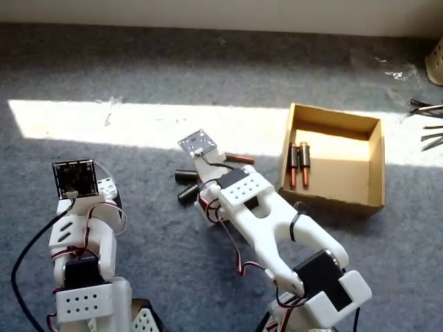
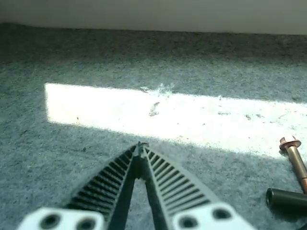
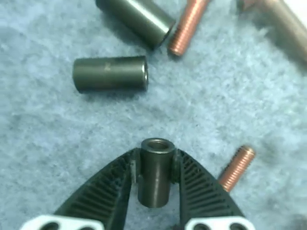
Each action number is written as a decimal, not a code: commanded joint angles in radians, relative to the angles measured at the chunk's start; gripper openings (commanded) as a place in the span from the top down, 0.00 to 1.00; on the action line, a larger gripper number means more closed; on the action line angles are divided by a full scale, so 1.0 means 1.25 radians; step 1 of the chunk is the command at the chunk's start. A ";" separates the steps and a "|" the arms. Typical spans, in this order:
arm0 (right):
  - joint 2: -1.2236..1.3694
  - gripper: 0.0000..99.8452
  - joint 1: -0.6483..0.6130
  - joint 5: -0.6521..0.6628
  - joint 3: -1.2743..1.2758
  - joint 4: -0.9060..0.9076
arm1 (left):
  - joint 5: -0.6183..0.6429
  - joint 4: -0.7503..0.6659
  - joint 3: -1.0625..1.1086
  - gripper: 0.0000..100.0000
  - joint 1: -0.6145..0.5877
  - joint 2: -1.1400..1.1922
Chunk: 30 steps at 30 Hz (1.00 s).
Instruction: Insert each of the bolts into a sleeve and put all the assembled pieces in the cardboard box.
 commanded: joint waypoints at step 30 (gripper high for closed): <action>-0.013 1.00 0.046 0.043 -0.050 -0.014 | 0.000 -0.017 0.002 0.99 -0.004 -0.009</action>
